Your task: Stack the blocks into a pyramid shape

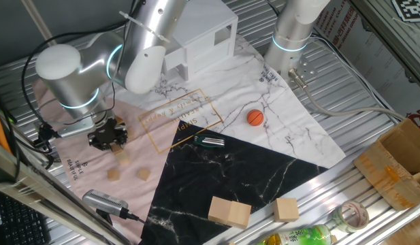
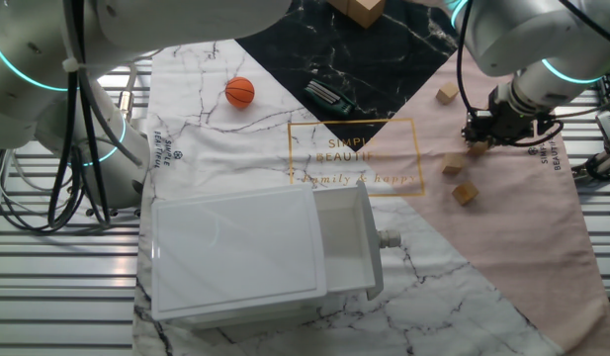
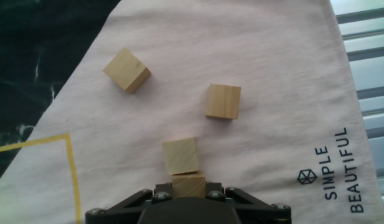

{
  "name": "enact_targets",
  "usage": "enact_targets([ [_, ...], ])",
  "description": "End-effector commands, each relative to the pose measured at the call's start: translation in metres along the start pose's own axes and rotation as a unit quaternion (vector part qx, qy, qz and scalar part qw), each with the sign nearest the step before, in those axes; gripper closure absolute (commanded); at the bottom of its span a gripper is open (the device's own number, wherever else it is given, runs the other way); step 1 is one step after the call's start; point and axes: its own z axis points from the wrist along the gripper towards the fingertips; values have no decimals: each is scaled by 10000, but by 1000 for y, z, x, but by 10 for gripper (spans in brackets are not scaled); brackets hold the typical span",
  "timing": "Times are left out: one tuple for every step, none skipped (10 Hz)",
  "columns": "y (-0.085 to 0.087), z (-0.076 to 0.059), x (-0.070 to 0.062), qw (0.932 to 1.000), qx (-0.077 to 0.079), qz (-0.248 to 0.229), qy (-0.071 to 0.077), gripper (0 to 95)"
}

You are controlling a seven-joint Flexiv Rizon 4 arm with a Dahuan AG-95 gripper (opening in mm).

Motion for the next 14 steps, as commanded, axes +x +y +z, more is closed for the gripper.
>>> enact_targets([
  [0,0,-1,10000,5,-51,-13,950],
  [0,0,-3,9999,25,-123,-20,950],
  [-1,1,-4,9999,29,-163,-9,950],
  [-2,2,-5,9998,32,-192,0,950],
  [-2,2,-5,9998,36,-213,2,950],
  [-3,3,-6,9997,43,-258,1,950],
  [-3,3,-7,9996,47,-272,2,950],
  [-3,4,-7,9996,50,-293,-8,950],
  [-3,4,-7,9995,54,-312,-6,950],
  [-1,4,-7,9995,54,-306,-6,950],
  [2,5,-7,9995,65,-297,1,950],
  [4,5,-7,9995,72,-296,11,950],
  [5,5,-8,9995,72,-295,13,950],
  [5,5,-8,9995,69,-295,14,950],
])
